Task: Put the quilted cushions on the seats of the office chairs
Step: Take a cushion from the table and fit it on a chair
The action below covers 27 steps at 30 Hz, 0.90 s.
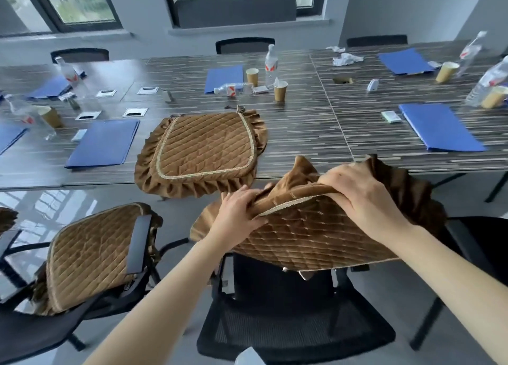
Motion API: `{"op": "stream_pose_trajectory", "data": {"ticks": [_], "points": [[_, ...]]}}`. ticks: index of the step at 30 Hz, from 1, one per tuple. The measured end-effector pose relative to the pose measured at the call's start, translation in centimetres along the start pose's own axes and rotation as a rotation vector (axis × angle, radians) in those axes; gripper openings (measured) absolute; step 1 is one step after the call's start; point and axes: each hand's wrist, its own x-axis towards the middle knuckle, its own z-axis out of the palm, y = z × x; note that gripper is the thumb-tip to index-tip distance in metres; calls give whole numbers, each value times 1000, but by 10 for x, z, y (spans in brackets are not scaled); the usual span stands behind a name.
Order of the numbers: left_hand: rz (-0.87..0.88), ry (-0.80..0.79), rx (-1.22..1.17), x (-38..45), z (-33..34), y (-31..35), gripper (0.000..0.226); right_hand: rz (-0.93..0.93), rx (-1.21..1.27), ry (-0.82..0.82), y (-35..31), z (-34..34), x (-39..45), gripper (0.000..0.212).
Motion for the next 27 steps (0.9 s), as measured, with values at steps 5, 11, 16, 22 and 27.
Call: {"op": "stream_pose_trajectory", "data": {"ticks": [5, 11, 16, 22, 27], "points": [[-62, 41, -165, -9, 6, -4, 10, 36, -45, -13, 11, -5, 8, 36], [-75, 127, -246, -14, 6, 9, 16, 224, -113, -100, 19, 3, -2, 62], [-148, 168, -330, -10, -3, -17, 23, 591, 26, -202, 28, 18, -26, 68], [-148, 217, -560, -8, -37, -31, 20, 1094, 256, -635, 54, 49, -71, 65], [-160, 210, -929, -8, -74, -39, 23, 1503, 634, -502, 73, 63, -79, 73]]}}
